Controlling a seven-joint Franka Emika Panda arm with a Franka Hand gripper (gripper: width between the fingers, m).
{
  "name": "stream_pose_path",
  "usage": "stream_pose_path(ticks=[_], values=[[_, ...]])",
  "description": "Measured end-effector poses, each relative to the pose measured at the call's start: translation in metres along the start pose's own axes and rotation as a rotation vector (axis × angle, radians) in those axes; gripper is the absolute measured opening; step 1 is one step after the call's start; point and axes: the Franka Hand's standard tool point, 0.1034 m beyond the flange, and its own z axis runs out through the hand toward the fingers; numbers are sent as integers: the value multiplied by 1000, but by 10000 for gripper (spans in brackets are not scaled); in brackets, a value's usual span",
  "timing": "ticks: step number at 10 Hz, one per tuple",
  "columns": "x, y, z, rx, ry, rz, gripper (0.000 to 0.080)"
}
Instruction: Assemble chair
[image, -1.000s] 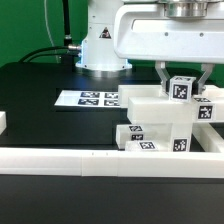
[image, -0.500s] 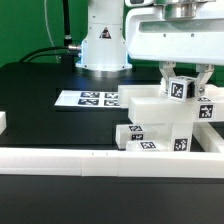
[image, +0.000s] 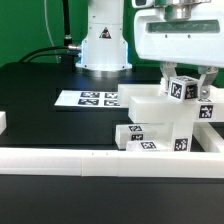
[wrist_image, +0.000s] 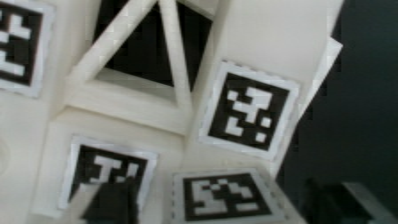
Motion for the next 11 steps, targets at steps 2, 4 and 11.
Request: stream_pose_path(ticks=[2,4,11], values=[[1,-4,-3,-16,-15,-89,591],[2,-3,-3,-15,-15,-206,637],[9,-1,-4,-58,-12,-907,648]])
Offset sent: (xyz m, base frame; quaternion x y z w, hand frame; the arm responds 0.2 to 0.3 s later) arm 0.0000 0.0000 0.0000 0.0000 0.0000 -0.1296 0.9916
